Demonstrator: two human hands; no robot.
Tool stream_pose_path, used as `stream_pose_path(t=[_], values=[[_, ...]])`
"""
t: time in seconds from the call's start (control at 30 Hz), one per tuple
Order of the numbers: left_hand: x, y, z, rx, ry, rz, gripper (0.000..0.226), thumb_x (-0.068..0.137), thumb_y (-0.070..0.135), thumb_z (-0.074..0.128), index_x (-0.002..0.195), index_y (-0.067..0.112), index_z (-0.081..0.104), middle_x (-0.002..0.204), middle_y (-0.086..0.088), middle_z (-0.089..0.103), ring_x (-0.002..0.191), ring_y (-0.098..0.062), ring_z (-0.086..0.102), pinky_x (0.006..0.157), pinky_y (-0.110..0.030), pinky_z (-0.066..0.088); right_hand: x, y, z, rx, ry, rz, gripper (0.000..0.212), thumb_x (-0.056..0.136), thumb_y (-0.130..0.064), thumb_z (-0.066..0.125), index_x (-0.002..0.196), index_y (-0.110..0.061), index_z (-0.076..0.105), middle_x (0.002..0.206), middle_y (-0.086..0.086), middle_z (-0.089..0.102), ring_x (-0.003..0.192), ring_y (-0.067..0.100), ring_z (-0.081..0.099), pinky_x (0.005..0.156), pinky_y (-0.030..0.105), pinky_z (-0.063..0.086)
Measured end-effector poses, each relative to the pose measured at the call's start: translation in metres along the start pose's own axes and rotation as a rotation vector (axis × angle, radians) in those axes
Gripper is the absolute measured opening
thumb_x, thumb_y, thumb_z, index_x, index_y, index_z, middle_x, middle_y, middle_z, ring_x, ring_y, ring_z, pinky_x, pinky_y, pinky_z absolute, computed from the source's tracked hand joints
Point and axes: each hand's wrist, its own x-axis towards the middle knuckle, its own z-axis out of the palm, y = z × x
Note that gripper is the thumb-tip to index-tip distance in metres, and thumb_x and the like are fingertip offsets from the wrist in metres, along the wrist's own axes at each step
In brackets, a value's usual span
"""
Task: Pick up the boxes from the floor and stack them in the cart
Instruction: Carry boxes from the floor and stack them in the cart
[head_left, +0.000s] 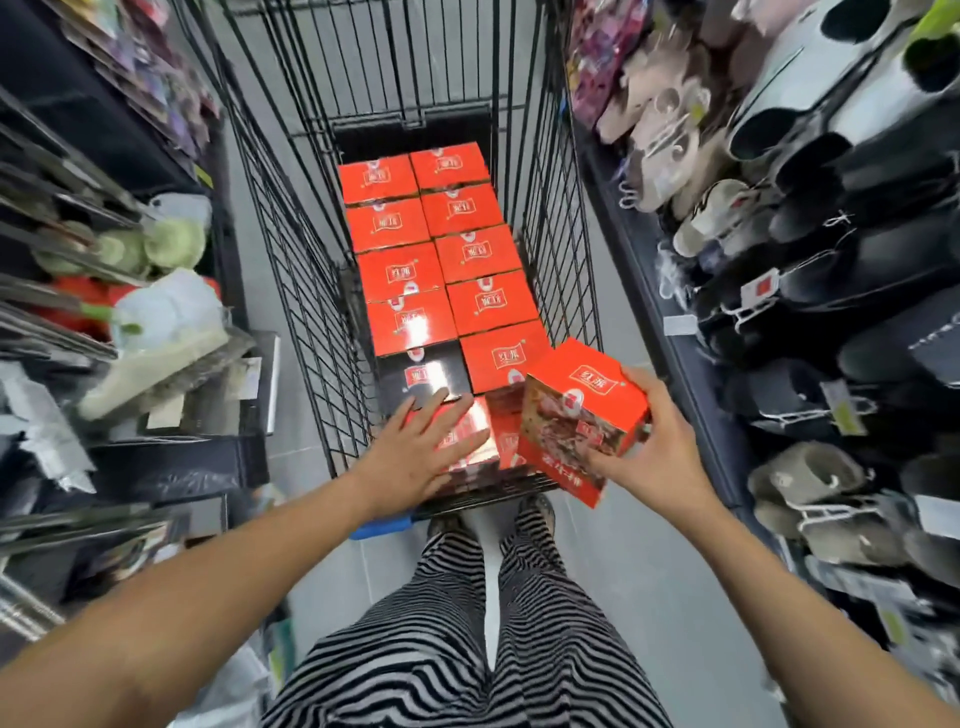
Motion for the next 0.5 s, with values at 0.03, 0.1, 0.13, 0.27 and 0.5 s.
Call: stream_pose_path(t=[0.03, 0.1, 0.13, 0.27, 0.5], values=[[0.0, -0.001, 0.0, -0.004, -0.016, -0.01, 0.077, 0.091, 0.048, 0.055, 0.153, 0.033, 0.012, 0.16, -0.013, 0.011, 0.145, -0.037, 0.016, 0.111, -0.057, 0.016, 0.002, 0.001, 0.001, -0.007, -0.009, -0.01, 0.093, 0.058, -0.029, 0.09, 0.135, -0.035, 0.038, 0.127, -0.004, 0.053, 0.116, 0.011, 0.054, 0.098, 0.041, 0.049], [-0.001, -0.001, 0.0, 0.001, -0.032, -0.019, 0.077, 0.093, 0.047, 0.053, 0.153, 0.034, 0.007, 0.16, -0.012, 0.005, 0.146, -0.036, 0.009, 0.112, -0.056, 0.013, 0.006, 0.003, 0.004, -0.024, -0.012, -0.055, 0.095, 0.057, -0.021, 0.091, 0.138, -0.028, 0.04, 0.13, -0.006, 0.05, 0.119, 0.011, 0.051, 0.101, 0.039, 0.046], [0.0, -0.001, 0.001, 0.007, -0.027, -0.012, 0.077, 0.094, 0.047, 0.05, 0.152, 0.036, 0.0, 0.161, -0.011, -0.001, 0.146, -0.036, 0.003, 0.113, -0.055, 0.008, 0.009, 0.004, 0.006, -0.027, -0.018, -0.081, 0.096, 0.057, -0.017, 0.091, 0.139, -0.025, 0.04, 0.13, -0.006, 0.048, 0.119, 0.011, 0.051, 0.102, 0.037, 0.045], [-0.003, 0.0, 0.002, -0.024, -0.023, -0.051, 0.083, 0.092, 0.05, 0.05, 0.15, 0.041, -0.008, 0.16, -0.01, -0.003, 0.146, -0.034, 0.001, 0.11, -0.056, 0.005, 0.023, 0.015, 0.01, -0.045, -0.175, -0.203, 0.101, 0.06, -0.017, 0.091, 0.141, -0.033, 0.033, 0.135, -0.003, 0.042, 0.124, 0.008, 0.046, 0.106, 0.027, 0.04], [-0.011, 0.016, 0.001, -0.199, -0.099, -0.341, 0.085, 0.095, 0.051, 0.045, 0.143, 0.031, -0.022, 0.152, -0.008, -0.03, 0.137, -0.028, -0.028, 0.115, -0.057, 0.002, 0.051, 0.008, 0.012, -0.252, -0.433, -0.188, 0.109, 0.068, -0.022, 0.087, 0.151, -0.026, 0.017, 0.147, -0.001, 0.036, 0.129, 0.007, 0.038, 0.106, 0.016, 0.028]])
